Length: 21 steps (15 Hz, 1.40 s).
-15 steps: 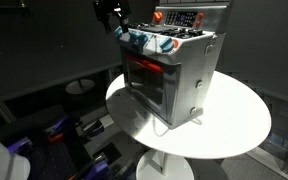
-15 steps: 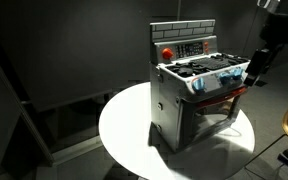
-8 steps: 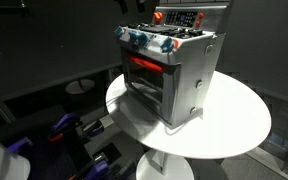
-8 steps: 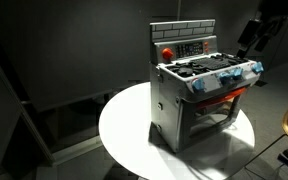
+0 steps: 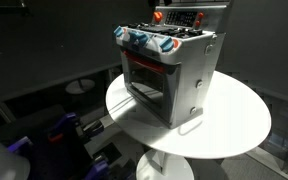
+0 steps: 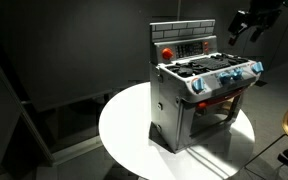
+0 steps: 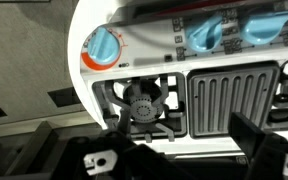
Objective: Push the top right button on the toy stove
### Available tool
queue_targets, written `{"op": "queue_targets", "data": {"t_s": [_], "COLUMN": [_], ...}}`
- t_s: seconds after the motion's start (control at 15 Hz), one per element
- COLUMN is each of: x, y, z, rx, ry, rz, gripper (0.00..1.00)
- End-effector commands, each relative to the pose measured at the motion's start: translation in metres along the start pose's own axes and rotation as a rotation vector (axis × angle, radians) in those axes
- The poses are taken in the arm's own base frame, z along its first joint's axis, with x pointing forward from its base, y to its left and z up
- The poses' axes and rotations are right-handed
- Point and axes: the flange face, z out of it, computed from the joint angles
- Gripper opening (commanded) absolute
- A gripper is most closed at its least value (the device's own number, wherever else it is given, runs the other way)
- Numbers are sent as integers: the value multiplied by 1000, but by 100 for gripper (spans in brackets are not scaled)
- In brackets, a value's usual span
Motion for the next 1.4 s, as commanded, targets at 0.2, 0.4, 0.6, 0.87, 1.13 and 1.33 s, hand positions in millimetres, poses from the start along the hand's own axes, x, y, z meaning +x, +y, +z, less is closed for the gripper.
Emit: {"op": "queue_targets", "data": {"t_s": [0.2, 0.4, 0.6, 0.87, 1.13, 1.33], "x": [57, 78, 98, 121, 136, 143], "y": [12, 18, 23, 30, 31, 27], "z": [29, 45, 56, 66, 74, 80], "rx": [-25, -38, -49, -63, -65, -66], "ry": [15, 9, 12, 21, 27, 29], "rz": [137, 174, 205, 237, 251, 252], "gripper": [100, 100, 100, 100, 100, 100]}}
